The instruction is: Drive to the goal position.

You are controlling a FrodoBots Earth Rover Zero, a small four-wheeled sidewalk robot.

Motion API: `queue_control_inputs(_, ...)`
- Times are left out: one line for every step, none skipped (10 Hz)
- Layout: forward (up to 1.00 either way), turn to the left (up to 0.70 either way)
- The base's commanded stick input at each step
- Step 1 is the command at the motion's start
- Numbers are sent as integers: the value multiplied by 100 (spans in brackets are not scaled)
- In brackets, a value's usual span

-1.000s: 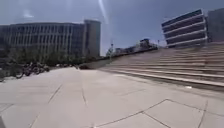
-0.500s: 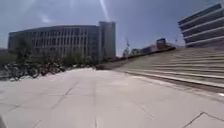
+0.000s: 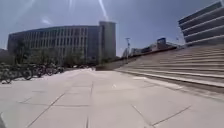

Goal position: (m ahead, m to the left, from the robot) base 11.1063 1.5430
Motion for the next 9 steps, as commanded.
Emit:
queue_control_inputs(100,0)
queue_control_inputs(100,0)
queue_control_inputs(100,0)
queue_control_inputs(100,28)
queue_control_inputs(100,40)
queue_control_inputs(100,40)
queue_control_inputs(100,40)
queue_control_inputs(100,26)
queue_control_inputs(100,0)
